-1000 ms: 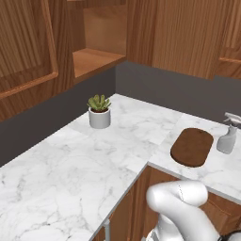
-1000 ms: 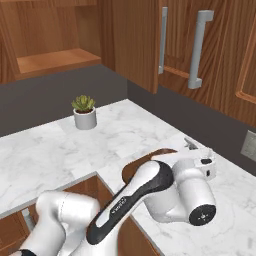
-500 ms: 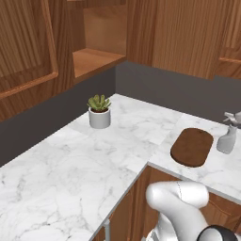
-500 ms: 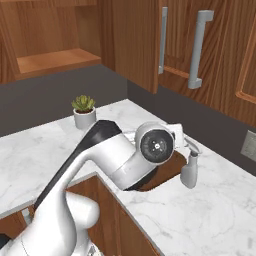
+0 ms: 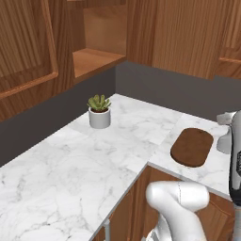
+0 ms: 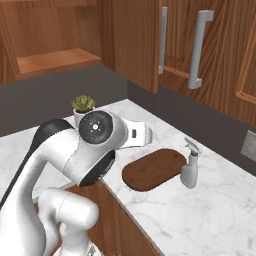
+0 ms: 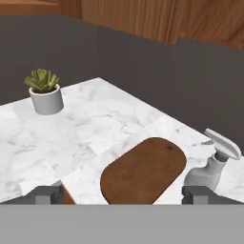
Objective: Grab the spray bottle from the cabinet, then place it next to the cutting board for sanitizing. Then grab the dish brush from the countertop next to the sink and place it next to the cutting board.
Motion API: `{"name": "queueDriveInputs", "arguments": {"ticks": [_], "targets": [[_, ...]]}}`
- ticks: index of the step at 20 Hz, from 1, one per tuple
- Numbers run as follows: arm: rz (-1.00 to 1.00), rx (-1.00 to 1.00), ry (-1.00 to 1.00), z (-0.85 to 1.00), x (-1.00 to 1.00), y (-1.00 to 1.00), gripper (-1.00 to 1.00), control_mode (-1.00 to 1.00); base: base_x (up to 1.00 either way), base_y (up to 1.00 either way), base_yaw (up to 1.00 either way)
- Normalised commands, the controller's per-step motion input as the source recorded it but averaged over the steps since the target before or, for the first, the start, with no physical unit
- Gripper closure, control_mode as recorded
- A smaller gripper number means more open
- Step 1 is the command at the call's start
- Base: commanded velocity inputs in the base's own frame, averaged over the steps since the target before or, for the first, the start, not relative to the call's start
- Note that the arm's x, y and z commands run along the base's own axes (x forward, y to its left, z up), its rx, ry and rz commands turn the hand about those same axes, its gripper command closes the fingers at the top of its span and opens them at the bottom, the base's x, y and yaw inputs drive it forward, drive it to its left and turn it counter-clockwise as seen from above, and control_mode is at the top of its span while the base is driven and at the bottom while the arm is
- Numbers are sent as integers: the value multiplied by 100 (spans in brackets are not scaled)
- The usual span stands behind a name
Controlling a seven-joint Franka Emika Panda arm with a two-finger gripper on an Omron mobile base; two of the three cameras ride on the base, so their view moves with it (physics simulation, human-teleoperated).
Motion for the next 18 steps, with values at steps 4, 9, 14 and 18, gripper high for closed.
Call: {"name": "queueDriveInputs", "arguments": {"ticks": [4,9,14,18], "targets": [[-18,0,0,-4,-29,49,-100,-100,0,0,0],[-13,0,1,0,-10,39,-100,-100,0,0,0],[-4,0,1,2,-24,31,-100,-100,0,0,0],[-2,0,0,0,-20,4,-100,100,-73,10,-16]]}}
